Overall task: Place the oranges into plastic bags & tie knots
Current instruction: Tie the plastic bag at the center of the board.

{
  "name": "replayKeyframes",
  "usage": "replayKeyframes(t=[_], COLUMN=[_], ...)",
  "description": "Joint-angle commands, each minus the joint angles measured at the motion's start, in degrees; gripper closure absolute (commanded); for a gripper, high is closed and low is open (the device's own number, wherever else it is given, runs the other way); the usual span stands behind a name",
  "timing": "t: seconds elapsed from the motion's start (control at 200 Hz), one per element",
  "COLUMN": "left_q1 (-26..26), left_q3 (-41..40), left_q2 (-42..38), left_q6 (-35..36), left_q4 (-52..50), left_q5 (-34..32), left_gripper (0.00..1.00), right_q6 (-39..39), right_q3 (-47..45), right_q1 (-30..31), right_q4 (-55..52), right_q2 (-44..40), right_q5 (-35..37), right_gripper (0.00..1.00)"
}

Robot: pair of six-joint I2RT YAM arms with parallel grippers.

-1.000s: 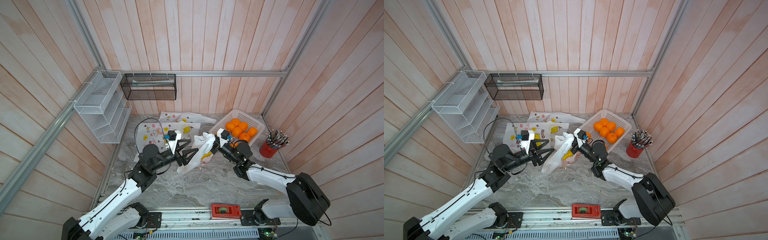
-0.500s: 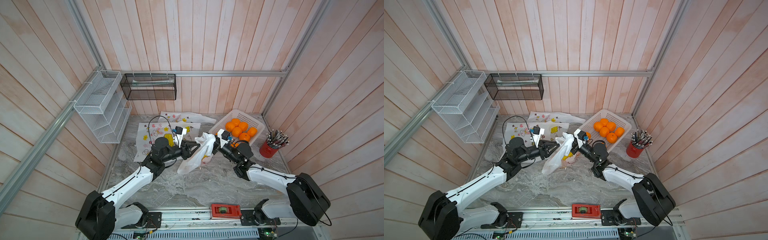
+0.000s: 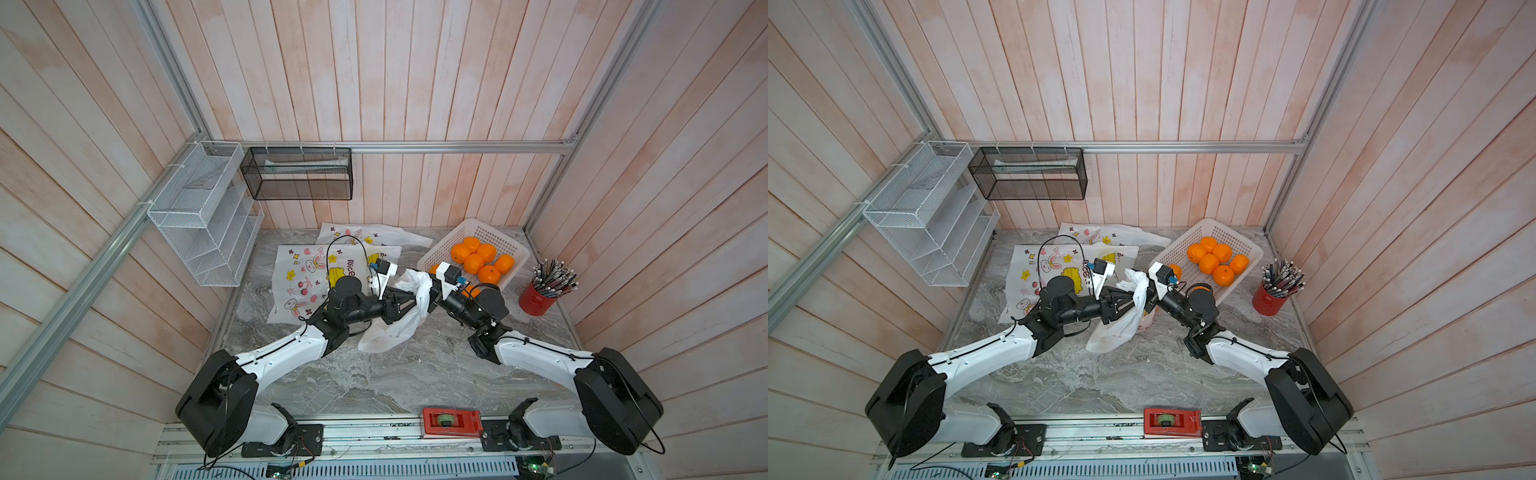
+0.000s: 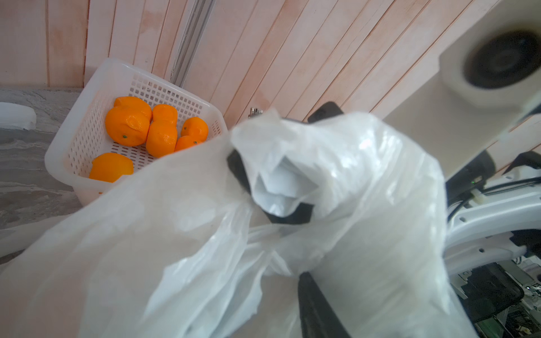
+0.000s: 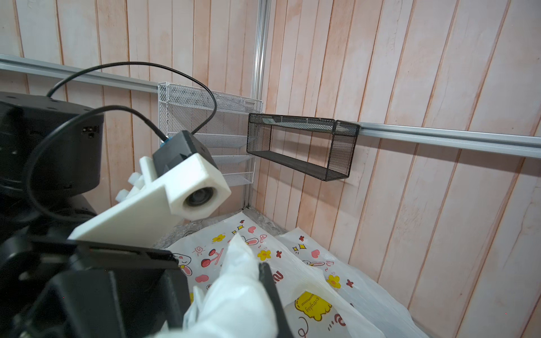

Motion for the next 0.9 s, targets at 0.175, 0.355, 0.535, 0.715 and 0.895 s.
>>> replayKeyframes(t=[0.175, 0.355, 0.535, 0.715, 0.895], left_q1=[8.4, 10.3, 7.6, 4.4, 4.2], left_q3=[-7.0, -6.1, -3.3, 0.2, 1.4], left_q2=[-13.5, -17.2, -14.2, -10.8, -7.2], left_q6=[-4.8, -16.5, -28.2, -29.3, -31.7], left_q4=[2.1, 2.8, 9.4, 7.9, 8.5], left_q5=[2.7, 4.0, 6.1, 2.9, 0.6], left_gripper=[0.45, 0.37, 0.37, 0.36, 0.35], right_q6=[-0.7, -1.4, -2.7, -3.1, -3.1], right_q3=[-0.5, -0.8, -0.5, -0.3, -0.3], right_q1=[0.2, 0.3, 0.8, 1.3, 1.4], right_q4=[3.4, 3.9, 2.8, 2.7, 2.7], right_q2=[-2.0, -2.1, -2.2, -2.2, -2.2], right_q5=[-2.0, -2.8, -2.8, -2.7, -2.8], right_gripper=[1.00, 1.00, 1.00, 1.00, 1.00])
